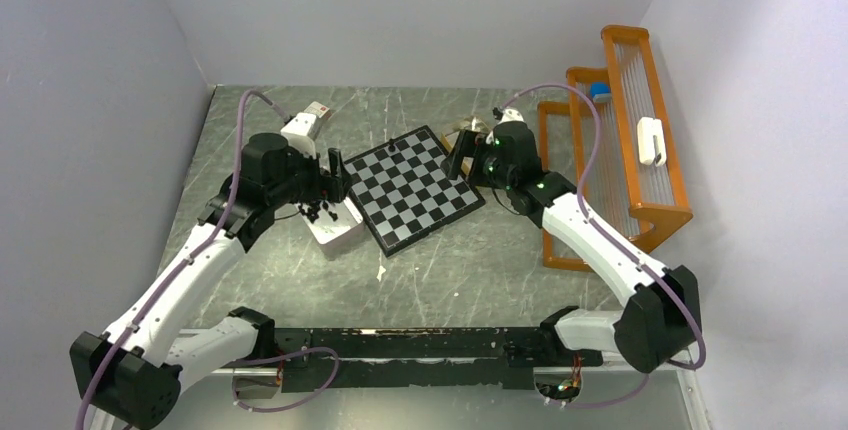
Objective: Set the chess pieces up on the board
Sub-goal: Pick up the chess piece from the storage box.
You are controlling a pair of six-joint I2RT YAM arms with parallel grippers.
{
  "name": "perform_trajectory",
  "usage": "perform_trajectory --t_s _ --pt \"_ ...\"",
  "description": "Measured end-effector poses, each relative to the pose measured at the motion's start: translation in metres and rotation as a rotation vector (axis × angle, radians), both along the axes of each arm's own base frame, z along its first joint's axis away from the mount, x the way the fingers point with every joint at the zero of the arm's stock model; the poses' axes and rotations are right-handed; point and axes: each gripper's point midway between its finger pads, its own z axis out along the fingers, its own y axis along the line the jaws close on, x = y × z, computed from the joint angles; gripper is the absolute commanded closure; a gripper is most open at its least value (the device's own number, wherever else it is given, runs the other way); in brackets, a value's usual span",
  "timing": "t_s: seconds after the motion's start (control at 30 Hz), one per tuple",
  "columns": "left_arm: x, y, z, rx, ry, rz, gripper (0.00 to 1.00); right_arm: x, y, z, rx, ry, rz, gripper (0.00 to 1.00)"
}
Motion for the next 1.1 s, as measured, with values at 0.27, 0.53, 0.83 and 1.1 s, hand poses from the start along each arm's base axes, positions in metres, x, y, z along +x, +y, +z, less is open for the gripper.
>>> perform_trajectory --t_s 0.27,0.53,0.83,1.1 --pt "0.002 0.035 -0.013 0.052 0.054 0.221 0.21 0.005 0.045 0.004 0.022 -0.026 0.162 0.27" --pt "0.010 0.048 -0.058 0.167 0.226 0.313 0.37 -0.014 0.079 0.016 0.083 -0.074 0.311 0.20" --pt "0.042 0.050 -0.091 0.220 0.364 0.361 0.51 -0.042 0.059 0.044 0.119 -0.188 0.322 0.00" --pt "0.056 0.068 -0.126 0.262 0.470 0.416 0.56 -0.060 0.044 0.051 0.142 -0.246 0.304 0.00"
